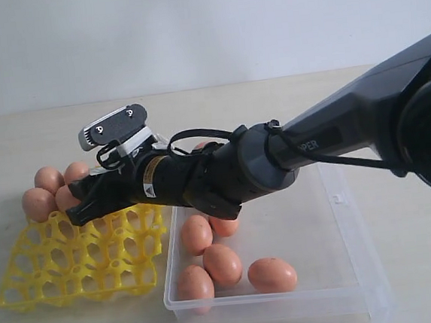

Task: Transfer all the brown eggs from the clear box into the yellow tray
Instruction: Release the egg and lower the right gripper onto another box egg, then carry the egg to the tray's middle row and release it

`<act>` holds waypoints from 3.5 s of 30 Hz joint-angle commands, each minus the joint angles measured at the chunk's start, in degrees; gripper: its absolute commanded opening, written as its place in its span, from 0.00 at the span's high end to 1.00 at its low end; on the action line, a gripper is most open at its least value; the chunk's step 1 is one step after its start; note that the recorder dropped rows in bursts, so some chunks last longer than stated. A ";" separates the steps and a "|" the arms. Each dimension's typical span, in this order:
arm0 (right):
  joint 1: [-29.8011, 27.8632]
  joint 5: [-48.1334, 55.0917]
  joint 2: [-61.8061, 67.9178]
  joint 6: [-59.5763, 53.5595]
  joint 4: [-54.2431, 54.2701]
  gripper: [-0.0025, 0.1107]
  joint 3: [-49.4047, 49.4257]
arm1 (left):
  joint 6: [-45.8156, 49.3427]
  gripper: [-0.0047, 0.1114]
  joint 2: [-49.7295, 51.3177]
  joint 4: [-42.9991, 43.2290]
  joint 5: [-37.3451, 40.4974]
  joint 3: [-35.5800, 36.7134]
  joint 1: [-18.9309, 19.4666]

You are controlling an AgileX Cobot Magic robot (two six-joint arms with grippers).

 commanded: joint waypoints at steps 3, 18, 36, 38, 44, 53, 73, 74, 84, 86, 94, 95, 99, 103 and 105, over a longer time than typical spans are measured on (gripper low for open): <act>-0.04 1.88 -1.20 -0.68 0.39 0.40 -0.41 | -0.29 0.96 -0.32 -0.14 -0.52 -0.23 -0.33; -0.90 65.46 -26.24 -11.51 0.53 0.59 1.16 | -0.29 0.96 -0.32 -0.14 -0.52 -0.23 -0.33; -0.72 70.44 -33.97 -12.21 13.76 0.44 18.47 | -0.29 0.96 -0.32 -0.14 -0.52 -0.23 -0.33; -0.01 70.44 -33.86 -14.38 15.42 0.44 18.47 | -0.29 0.96 -0.32 -0.14 -0.52 -0.23 -0.33; 0.53 70.66 -31.80 -19.27 16.08 0.44 18.47 | -0.29 0.96 -0.32 -0.14 -0.52 -0.23 -0.33; 0.53 69.37 -27.51 -20.65 14.59 0.42 18.47 | -0.29 0.96 -0.32 -0.14 -0.52 -0.23 -0.33; -0.45 66.07 -26.07 -26.80 13.17 0.98 17.29 | -0.29 0.96 -0.32 -0.14 -0.52 -0.23 -0.33; -0.97 64.21 -27.15 -26.80 13.02 0.98 16.80 | -0.29 0.96 -0.32 -0.14 -0.52 -0.23 -0.33; -2.14 7.06 -23.77 -25.90 21.12 0.98 16.27 | -0.29 0.96 -0.32 -0.14 -0.52 -0.23 -0.33; -2.14 0.68 -20.28 -23.95 18.64 0.98 16.11 | -0.29 0.96 -0.32 -0.14 -0.52 -0.23 -0.33; -2.14 -0.93 -8.72 -6.39 5.83 0.98 6.94 | -0.29 0.96 -0.32 -0.14 -0.52 -0.23 -0.33; -2.14 -0.21 -7.86 -6.19 5.83 0.98 5.90 | -0.29 0.96 -0.32 -0.14 -0.52 -0.23 -0.33; -2.14 0.92 -5.93 -6.19 5.70 0.98 3.89 | -0.29 0.96 -0.32 -0.14 -0.52 -0.23 -0.33; -2.14 3.23 -5.02 -6.74 5.48 0.98 3.36 | -0.29 0.96 -0.32 -0.14 -0.52 -0.23 -0.33; -2.14 3.33 -4.43 -8.17 5.48 0.98 3.36 | -0.29 0.96 -0.32 -0.14 -0.52 -0.23 -0.33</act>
